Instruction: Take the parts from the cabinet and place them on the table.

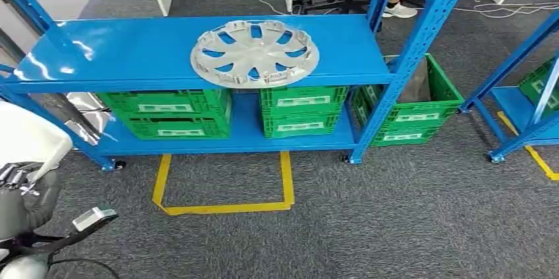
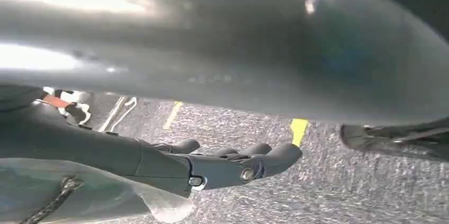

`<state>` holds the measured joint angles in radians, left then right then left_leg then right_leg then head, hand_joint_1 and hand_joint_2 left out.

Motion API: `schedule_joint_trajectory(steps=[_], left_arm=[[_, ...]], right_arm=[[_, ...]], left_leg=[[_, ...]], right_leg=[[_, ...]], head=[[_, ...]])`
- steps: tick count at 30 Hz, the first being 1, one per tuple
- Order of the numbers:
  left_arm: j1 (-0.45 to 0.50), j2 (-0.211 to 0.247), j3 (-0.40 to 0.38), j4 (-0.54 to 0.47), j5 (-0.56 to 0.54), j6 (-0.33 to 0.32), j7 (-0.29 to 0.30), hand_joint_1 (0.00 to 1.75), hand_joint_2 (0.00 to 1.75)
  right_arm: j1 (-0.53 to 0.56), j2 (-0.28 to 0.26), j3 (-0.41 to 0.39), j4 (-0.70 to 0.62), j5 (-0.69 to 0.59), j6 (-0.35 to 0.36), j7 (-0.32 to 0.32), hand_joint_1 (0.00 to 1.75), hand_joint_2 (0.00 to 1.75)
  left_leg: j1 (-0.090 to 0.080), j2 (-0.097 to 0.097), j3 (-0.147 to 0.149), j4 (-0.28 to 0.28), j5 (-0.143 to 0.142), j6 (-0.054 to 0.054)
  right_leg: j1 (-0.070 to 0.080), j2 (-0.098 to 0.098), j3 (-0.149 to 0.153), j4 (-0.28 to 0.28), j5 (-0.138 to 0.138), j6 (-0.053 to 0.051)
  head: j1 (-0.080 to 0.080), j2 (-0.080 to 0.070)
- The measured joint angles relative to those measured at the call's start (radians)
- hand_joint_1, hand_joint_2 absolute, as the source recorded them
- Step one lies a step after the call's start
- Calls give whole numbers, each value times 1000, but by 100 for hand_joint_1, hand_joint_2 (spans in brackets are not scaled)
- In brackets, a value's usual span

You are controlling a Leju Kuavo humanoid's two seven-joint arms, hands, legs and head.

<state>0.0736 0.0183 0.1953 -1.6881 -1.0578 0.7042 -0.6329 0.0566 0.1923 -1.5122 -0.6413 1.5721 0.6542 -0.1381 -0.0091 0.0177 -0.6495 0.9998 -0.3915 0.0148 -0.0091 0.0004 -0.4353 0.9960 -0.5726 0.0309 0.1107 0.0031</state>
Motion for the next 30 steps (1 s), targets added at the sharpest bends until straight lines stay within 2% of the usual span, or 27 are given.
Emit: schedule_joint_trajectory(steps=[1, 2, 3, 4, 5, 6, 8, 9, 10, 11, 12, 13, 14, 15, 16, 18, 19, 20, 21, 23, 24, 25, 26, 27, 28, 29, 30], left_arm=[[1, -1, 2, -5, 3, 0, -11, 175, 175], [3, -4, 4, -10, 5, 0, -22, 175, 175], [5, -7, 5, -15, 6, 0, -29, 175, 175], [11, -8, 7, -20, 7, 0, -32, 175, 175], [15, -10, 11, -23, 8, 0, -34, 175, 175], [16, -10, 13, -23, 8, 0, -34, 175, 175], [21, -11, 21, -26, 13, 0, -40, 175, 175], [28, -13, 26, -28, 17, 0, -45, 175, 175], [34, -14, 31, -29, 23, 0, -51, 175, 175], [40, -14, 37, -32, 29, 0, -53, 175, 175], [48, -16, 46, -40, 37, 0, -56, 175, 175], [55, -16, 52, -47, 41, 0, -58, 175, 175], [59, -16, 57, -54, 44, 0, -58, 175, 175], [59, -16, 60, -60, 45, 0, -59, 175, 175], [61, -16, 61, -66, 45, 0, -60, 175, 175], [67, -17, 67, -71, 46, 0, -63, 175, 175], [69, -17, 71, -72, 46, 0, -63, 175, 175], [69, -19, 73, -72, 47, 0, -63, 175, 175], [72, -19, 76, -76, 50, 0, -63, 175, 175], [95, -19, 91, -95, 72, 0, -63, 175, 175], [110, -19, 102, -104, 85, 0, -63, 175, 175], [123, -17, 110, -112, 98, 0, -63, 175, 175], [133, -16, 119, -120, 108, 0, -63, 175, 175], [141, -14, 127, -126, 113, 0, -63, 175, 175], [146, -13, 131, -130, 118, 0, -63, 175, 175], [149, -11, 135, -134, 119, 0, -63, 175, 175], [151, -8, 139, -137, 119, 0, -63, 175, 175]], right_arm=[[-1, 3, -1, -9, 0, 8, -2, 0, 0], [2, 11, -5, -18, 0, 16, -3, 0, 0], [3, 17, -9, -31, 0, 23, -6, 0, 0], [4, 22, -13, -39, 0, 25, -6, 0, 0], [3, 32, -15, -44, 0, 26, -6, 0, 0], [4, 32, -16, -56, 0, 26, -6, 0, 0], [4, 39, -19, -66, 0, 32, -7, 0, 0], [4, 42, -20, -75, 0, 38, -8, 0, 0], [4, 50, -21, -85, 0, 47, -9, 0, 0], [4, 58, -23, -100, -2, 57, -10, 0, 0], [5, 74, -27, -121, -6, 68, -11, 0, 0], [6, 87, -30, -137, -10, 76, -12, 0, 0], [8, 97, -33, -148, -11, 78, -12, 0, 0], [9, 105, -35, -156, -12, 79, -12, 0, 0], [9, 111, -36, -165, -13, 80, -13, 0, 0], [12, 120, -39, -181, -14, 82, -14, 0, 0], [14, 124, -40, -187, -14, 82, -14, 0, 0], [15, 126, -45, -196, -15, 84, -14, 0, 0], [18, 129, -47, -200, -25, 88, -11, 0, 0], [22, 134, -47, -202, -60, 87, 3, 0, 0], [23, 136, -47, -202, -76, 79, 7, 0, 0], [26, 138, -47, -201, -85, 69, 10, 0, 0], [29, 141, -47, -201, -95, 61, 11, 0, 0], [33, 142, -47, -200, -101, 54, 13, 0, 0], [35, 143, -47, -199, -107, 50, 16, 0, 0], [34, 144, -47, -198, -114, 46, 19, 0, 0], [33, 144, -47, -197, -121, 43, 22, 0, 0]], left_leg=[[0, 1, -3, 3, 9, -4], [3, 2, -2, -1, 22, -7], [5, 2, -3, -5, 32, -14], [4, 1, -4, -7, 41, -22], [8, -4, -13, -1, 22, -27], [8, -7, -23, 31, -36, -33], [15, -8, -50, 183, -164, -45], [17, -8, -58, 257, -200, -49], [18, -8, -56, 308, -205, -51], [19, -8, -39, 311, -184, -52], [21, -9, -2, 277, -147, -52], [21, -9, 51, 208, -118, -50], [21, -11, 122, 101, -104, -45], [20, -17, 179, 12, -131, -39], [17, -20, 205, -40, -144, -33], [11, -19, 190, -34, -135, -25], [10, -18, 180, -35, -125, -15], [17, -13, 169, -42, -112, -4], [15, -10, 156, -41, -102, 3], [12, -6, 133, -40, -82, 11], [8, -2, 118, -39, -71, 14], [5, -1, 103, -38, -60, 15], [1, 0, 87, -37, -48, 15], [-2, 0, 71, -35, -37, 15], [-4, -1, 56, -32, -27, 15], [-4, -3, 41, -28, -17, 13], [-4, -3, 33, -22, -8, 11]], right_leg=[[1, 1, 21, -43, -14, -8], [4, 2, -1, -32, -6, -9], [7, 2, -4, -29, -4, -14], [6, 1, -12, -33, 8, -25], [-1, -6, -20, -36, 21, -35], [0, -5, -30, -36, 32, -45], [0, -7, -54, -35, 52, -49], [1, -7, -63, -34, 62, -49], [1, -7, -71, -29, 73, -48], [1, -7, -88, -23, 81, -48], [1, -6, -107, -15, 90, -47], [1, -4, -124, -7, 96, -45], [1, -4, -138, -2, 105, -41], [3, -4, -147, 2, 110, -35], [6, -4, -154, 6, 118, -30], [2, -4, -161, -2, 140, -16], [2, -2, -164, -3, 149, -6], [1, -2, -173, 0, 141, -3], [-1, -2, -186, 23, 96, 1], [-1, -2, -225, 156, -30, 4], [0, -2, -241, 239, -75, 7], [-1, -2, -247, 300, -92, 6], [0, -2, -233, 319, -74, 4], [0, -2, -199, 297, -34, -1], [2, -2, -152, 245, 8, -6], [7, -2, -91, 165, 34, -13], [12, -2, -16, 63, 25, -23]], head=[[6, 0], [4, 0], [10, 0], [12, 0], [14, 0], [6, 0], [0, 0], [-2, 0], [-2, 0], [-3, 0], [-4, 0], [-1, 0], [0, 0], [0, 0], [3, 0], [0, 0], [1, 0], [0, 0], [2, 0], [6, 0], [5, 0], [5, 0], [4, 0], [5, 0], [4, 0], [4, 0], [5, 0]])
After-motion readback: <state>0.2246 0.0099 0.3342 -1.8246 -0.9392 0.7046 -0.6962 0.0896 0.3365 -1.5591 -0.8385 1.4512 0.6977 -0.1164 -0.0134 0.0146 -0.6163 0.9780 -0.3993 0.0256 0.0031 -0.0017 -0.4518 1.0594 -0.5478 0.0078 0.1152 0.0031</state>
